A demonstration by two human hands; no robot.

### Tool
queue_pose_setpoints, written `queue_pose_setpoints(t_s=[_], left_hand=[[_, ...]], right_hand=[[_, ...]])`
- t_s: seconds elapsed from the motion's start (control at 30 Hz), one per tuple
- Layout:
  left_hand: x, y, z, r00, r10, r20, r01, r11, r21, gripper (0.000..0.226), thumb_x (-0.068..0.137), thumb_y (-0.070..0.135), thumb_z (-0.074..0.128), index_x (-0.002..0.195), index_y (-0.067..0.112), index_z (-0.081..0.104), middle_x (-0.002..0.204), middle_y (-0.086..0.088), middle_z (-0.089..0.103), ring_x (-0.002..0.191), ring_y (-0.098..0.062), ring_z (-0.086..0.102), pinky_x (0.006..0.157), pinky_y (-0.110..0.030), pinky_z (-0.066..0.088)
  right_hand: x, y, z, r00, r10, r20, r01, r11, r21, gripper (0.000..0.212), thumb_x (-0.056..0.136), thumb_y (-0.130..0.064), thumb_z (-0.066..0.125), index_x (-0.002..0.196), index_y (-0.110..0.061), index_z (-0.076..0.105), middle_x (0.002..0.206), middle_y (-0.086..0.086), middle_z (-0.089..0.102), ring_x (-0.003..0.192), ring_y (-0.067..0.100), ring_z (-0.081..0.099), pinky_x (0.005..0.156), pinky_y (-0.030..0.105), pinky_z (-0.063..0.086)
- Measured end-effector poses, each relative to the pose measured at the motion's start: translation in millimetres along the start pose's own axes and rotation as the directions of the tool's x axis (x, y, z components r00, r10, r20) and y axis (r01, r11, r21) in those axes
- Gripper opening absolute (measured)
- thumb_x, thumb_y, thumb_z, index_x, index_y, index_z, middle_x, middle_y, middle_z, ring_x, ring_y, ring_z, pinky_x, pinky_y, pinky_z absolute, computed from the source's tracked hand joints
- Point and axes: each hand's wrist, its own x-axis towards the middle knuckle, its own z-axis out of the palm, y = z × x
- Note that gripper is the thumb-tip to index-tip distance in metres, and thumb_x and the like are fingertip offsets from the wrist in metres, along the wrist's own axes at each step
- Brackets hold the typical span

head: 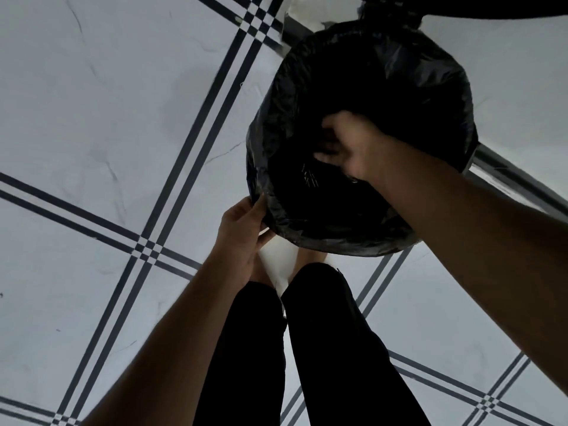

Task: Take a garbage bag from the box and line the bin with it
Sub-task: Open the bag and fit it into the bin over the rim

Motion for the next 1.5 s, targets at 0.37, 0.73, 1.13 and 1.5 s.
queue_pose_setpoints(t_s=[0.37,0.73,1.13,1.5], left_hand=[[-4.8,33.9,6.9,0.915,0.063,-0.399,0.047,0.965,0.259,0.037,0.085,0.024,0.067,0.121,0.020,0.060,0.116,-0.002,0.062,0.096,-0.014,0.059,0.087,-0.030,0.052],[-61.9,8.1,35.5,0.983,-0.151,-0.101,0.141,0.985,-0.101,0.040,0.100,0.042,0.050,0.126,0.015,0.061,0.113,-0.005,0.069,0.109,-0.021,0.066,0.098,-0.035,0.052],[-60.7,5.6,47.1,0.989,-0.136,-0.061,0.118,0.965,-0.233,0.060,0.099,0.056,0.039,0.137,0.012,0.053,0.119,-0.009,0.067,0.104,-0.026,0.068,0.097,-0.043,0.054],[-57.1,-5.0,55.4,0.974,-0.205,-0.092,0.144,0.883,-0.446,0.089,0.086,0.081,0.025,0.147,0.017,0.040,0.143,-0.016,0.050,0.128,-0.039,0.051,0.106,-0.057,0.043]], right_hand=[[-45.2,-1.3,20.2,0.918,-0.193,-0.345,0.159,0.979,-0.123,0.034,0.094,-0.010,0.044,0.122,-0.010,0.063,0.110,0.006,0.064,0.100,0.022,0.061,0.089,0.031,0.051],[-135.7,110.2,-75.6,0.750,0.075,-0.657,0.070,0.979,0.192,0.016,0.090,-0.035,0.049,0.102,-0.024,0.049,0.094,-0.002,0.060,0.078,0.015,0.057,0.072,0.034,0.048],[-127.0,123.5,-103.8,0.859,0.216,-0.465,0.082,0.837,0.540,0.018,0.097,-0.019,0.061,0.081,-0.010,0.062,0.080,0.004,0.067,0.064,0.014,0.064,0.058,0.021,0.056],[-101.5,126.2,-113.7,0.960,0.141,-0.242,0.009,0.849,0.528,0.015,0.093,0.005,0.052,0.099,-0.002,0.064,0.089,0.009,0.067,0.074,0.010,0.067,0.066,0.018,0.056]])
